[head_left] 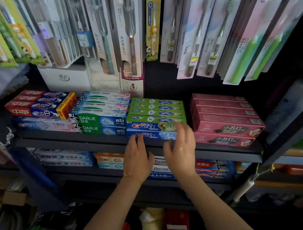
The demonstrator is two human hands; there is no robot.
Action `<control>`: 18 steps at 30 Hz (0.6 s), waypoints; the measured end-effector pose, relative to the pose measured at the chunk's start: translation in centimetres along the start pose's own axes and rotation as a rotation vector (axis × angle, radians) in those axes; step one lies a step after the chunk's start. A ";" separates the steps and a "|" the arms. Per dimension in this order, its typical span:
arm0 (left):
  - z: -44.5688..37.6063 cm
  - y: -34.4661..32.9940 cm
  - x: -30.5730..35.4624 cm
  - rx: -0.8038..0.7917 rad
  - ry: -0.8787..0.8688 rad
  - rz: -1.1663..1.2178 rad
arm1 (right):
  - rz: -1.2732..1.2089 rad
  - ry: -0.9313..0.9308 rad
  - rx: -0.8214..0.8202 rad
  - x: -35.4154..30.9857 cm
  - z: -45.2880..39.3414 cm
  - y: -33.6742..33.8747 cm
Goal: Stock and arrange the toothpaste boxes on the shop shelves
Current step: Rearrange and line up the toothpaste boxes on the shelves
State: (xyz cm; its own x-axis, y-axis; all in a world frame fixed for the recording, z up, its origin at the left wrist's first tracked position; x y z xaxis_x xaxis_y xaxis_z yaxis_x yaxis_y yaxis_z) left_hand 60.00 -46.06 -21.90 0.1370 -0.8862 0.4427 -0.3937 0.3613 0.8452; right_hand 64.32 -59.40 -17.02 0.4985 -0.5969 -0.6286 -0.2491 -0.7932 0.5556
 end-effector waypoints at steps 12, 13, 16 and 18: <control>-0.4 0.5 -0.2 -0.031 0.038 0.006 | 0.753 0.197 -0.292 -0.7 -3.1 -4.6; -0.4 0.5 -0.2 -0.030 0.039 0.008 | 0.747 0.204 -0.280 -0.5 -3.2 -4.7; -0.6 0.5 -0.2 -0.024 0.035 0.001 | 0.717 0.218 -0.236 -0.4 -3.5 -4.7; -0.7 0.5 -0.1 -0.021 0.034 -0.008 | 0.686 0.221 -0.211 -0.3 -3.7 -4.8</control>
State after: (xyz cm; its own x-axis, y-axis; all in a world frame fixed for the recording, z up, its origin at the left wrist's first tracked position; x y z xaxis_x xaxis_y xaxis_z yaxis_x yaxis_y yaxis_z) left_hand 60.40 -45.57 -21.34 0.1711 -0.8789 0.4452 -0.3737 0.3603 0.8547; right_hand 68.38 -55.00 -17.48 0.4495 -0.8932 0.0081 -0.4110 -0.1987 0.8897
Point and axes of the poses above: each hand's wrist, its own z-axis away from the middle knuckle, its own y-axis out of the back of the hand, x = y × z, the point moved 3 cm from there along -z, towards the middle knuckle, and after that the axes turned 8 degrees about -y, right-handed, at the moved point
